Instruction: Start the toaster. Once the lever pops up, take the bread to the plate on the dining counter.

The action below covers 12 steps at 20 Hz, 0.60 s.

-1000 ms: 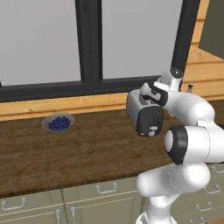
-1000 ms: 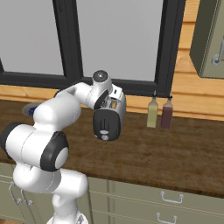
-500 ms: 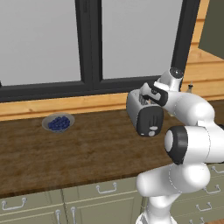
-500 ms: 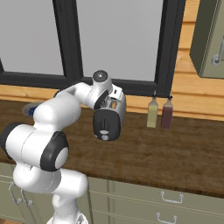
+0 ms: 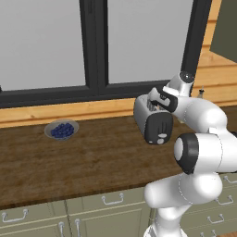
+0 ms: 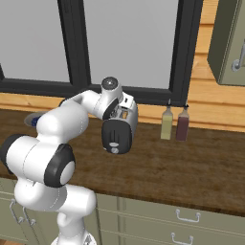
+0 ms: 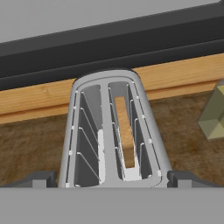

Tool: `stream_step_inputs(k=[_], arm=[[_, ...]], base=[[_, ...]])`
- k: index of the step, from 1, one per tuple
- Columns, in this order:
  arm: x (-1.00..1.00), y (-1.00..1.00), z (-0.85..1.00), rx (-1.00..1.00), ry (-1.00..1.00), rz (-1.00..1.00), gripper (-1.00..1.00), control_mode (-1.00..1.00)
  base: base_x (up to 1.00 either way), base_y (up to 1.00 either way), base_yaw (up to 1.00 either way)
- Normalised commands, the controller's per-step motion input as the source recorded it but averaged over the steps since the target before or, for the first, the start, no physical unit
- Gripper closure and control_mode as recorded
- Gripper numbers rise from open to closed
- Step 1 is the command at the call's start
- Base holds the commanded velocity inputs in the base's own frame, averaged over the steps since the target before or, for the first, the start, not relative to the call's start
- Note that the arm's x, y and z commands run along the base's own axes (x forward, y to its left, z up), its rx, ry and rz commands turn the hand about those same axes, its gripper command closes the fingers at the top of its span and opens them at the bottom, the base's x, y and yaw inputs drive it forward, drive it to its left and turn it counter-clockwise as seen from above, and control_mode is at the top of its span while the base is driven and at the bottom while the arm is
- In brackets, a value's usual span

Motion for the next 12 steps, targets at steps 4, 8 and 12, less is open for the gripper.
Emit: stream_step_inputs(k=[4, 8, 12], arm=[[0.0, 0.0, 0.0, 0.0, 0.0, 0.0, -1.0, -1.0], [0.0, 0.0, 0.0, 0.0, 0.0, 0.0, -1.0, -1.0], [0.0, 0.0, 0.0, 0.0, 0.0, 0.0, -1.0, -1.0]], base=[[0.0, 0.0, 0.0], [0.0, 0.0, 0.0], [0.0, 0.0, 0.0]])
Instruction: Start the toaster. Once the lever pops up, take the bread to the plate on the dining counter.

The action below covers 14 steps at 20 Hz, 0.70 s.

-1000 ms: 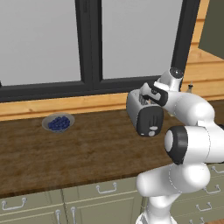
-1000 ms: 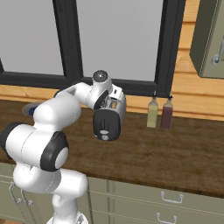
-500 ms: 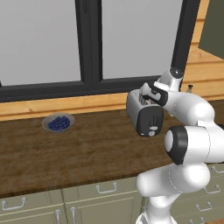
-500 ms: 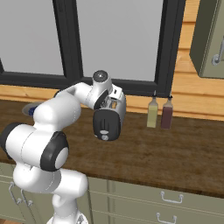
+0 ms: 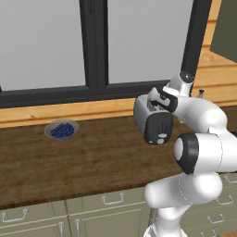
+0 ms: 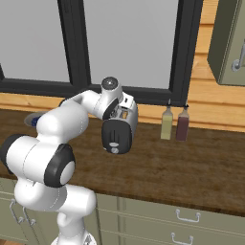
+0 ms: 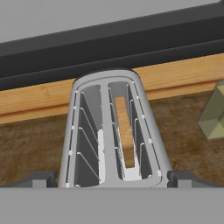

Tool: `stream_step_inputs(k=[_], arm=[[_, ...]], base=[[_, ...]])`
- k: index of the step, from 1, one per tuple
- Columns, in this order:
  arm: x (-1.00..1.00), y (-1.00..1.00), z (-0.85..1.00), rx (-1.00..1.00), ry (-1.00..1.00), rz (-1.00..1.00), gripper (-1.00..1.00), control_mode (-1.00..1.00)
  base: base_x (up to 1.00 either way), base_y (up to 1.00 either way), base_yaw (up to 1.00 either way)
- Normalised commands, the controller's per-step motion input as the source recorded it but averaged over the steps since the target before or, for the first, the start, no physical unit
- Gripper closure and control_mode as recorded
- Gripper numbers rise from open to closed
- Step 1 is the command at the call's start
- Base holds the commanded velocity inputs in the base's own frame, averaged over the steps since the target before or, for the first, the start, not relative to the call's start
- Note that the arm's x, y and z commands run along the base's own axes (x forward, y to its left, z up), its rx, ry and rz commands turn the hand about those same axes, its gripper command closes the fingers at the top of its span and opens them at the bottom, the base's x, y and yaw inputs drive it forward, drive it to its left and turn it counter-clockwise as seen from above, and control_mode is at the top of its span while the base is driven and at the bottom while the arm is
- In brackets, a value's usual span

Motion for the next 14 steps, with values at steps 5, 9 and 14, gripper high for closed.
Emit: stream_step_inputs(k=[5, 9, 14], arm=[[0.0, 0.0, 0.0, 0.0, 0.0, 0.0, -1.0, -1.0], [0.0, 0.0, 0.0, 0.0, 0.0, 0.0, -1.0, -1.0], [0.0, 0.0, 0.0, 0.0, 0.0, 0.0, -1.0, -1.0]], base=[[0.0, 0.0, 0.0], [0.0, 0.0, 0.0], [0.0, 0.0, 0.0]])
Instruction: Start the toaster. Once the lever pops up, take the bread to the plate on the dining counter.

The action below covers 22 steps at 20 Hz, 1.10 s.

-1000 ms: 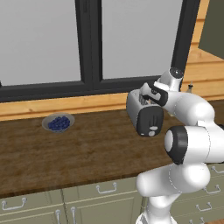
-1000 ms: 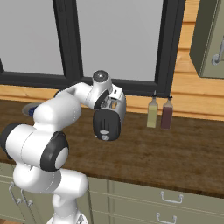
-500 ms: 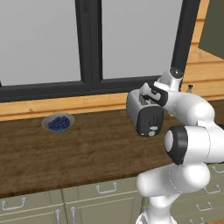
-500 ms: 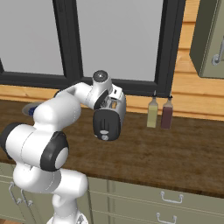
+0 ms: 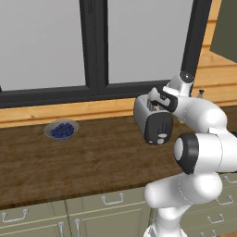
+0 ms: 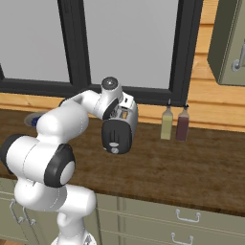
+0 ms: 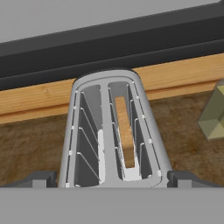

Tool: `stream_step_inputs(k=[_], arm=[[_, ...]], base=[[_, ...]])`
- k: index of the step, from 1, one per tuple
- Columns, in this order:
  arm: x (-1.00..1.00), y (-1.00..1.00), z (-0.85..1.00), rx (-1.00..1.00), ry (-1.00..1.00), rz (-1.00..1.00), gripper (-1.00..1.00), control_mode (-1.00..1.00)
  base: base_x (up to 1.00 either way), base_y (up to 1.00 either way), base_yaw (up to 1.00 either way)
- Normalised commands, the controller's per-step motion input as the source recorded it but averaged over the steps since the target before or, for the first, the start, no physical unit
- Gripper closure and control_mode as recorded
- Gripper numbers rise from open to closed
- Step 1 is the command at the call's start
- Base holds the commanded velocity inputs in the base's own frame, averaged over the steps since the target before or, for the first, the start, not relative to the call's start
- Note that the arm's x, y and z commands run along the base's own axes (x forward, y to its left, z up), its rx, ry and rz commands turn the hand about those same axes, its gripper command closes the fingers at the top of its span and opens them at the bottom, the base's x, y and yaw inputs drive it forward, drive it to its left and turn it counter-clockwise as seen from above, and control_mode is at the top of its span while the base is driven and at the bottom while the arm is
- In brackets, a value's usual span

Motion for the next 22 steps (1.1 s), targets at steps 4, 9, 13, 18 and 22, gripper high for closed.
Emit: stream_step_inputs(k=[4, 9, 13, 18, 22], arm=[[0.0, 0.0, 0.0, 0.0, 0.0, 0.0, -1.0, -1.0], [0.0, 0.0, 0.0, 0.0, 0.0, 0.0, -1.0, -1.0], [0.0, 0.0, 0.0, 0.0, 0.0, 0.0, -1.0, -1.0], [0.0, 0.0, 0.0, 0.0, 0.0, 0.0, -1.0, -1.0], [0.0, 0.0, 0.0, 0.0, 0.0, 0.0, -1.0, -1.0]], base=[[0.0, 0.0, 0.0], [0.0, 0.0, 0.0], [0.0, 0.0, 0.0], [0.0, 0.0, 0.0], [0.0, 0.0, 0.0]])
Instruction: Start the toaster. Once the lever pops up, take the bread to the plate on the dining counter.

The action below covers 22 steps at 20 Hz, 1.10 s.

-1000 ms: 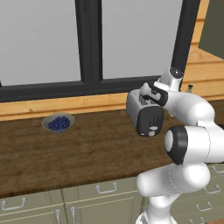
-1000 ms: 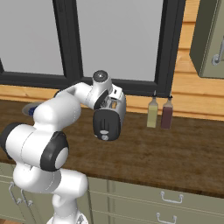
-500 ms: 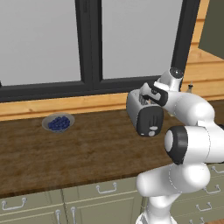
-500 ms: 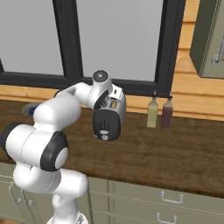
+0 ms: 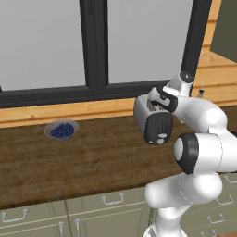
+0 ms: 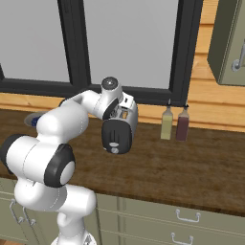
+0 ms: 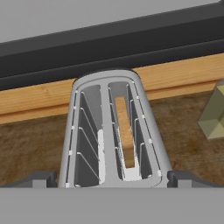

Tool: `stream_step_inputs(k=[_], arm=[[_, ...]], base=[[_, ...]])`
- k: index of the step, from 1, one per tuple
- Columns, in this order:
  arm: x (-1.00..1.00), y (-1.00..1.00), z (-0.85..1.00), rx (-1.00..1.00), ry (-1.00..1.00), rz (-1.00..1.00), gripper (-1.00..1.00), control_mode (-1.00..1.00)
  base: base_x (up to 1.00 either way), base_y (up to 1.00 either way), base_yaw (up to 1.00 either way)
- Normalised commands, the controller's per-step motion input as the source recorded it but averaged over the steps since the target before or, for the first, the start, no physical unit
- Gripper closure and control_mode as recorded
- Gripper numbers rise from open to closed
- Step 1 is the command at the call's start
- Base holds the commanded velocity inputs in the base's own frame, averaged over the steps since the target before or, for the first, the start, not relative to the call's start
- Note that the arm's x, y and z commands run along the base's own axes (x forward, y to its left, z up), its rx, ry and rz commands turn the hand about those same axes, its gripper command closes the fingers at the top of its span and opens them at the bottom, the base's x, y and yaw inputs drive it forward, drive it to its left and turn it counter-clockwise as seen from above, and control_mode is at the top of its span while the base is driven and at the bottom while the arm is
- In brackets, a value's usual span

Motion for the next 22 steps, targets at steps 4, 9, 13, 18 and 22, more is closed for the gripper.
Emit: stream_step_inputs(k=[4, 9, 13, 18, 22], arm=[[0.0, 0.0, 0.0, 0.0, 0.0, 0.0, -1.0, -1.0], [0.0, 0.0, 0.0, 0.0, 0.0, 0.0, -1.0, -1.0], [0.0, 0.0, 0.0, 0.0, 0.0, 0.0, -1.0, -1.0], [0.0, 0.0, 0.0, 0.0, 0.0, 0.0, -1.0, -1.0], [0.0, 0.0, 0.0, 0.0, 0.0, 0.0, -1.0, -1.0]], base=[[0.0, 0.0, 0.0], [0.0, 0.0, 0.0], [0.0, 0.0, 0.0], [0.0, 0.0, 0.0], [0.0, 0.0, 0.0]])
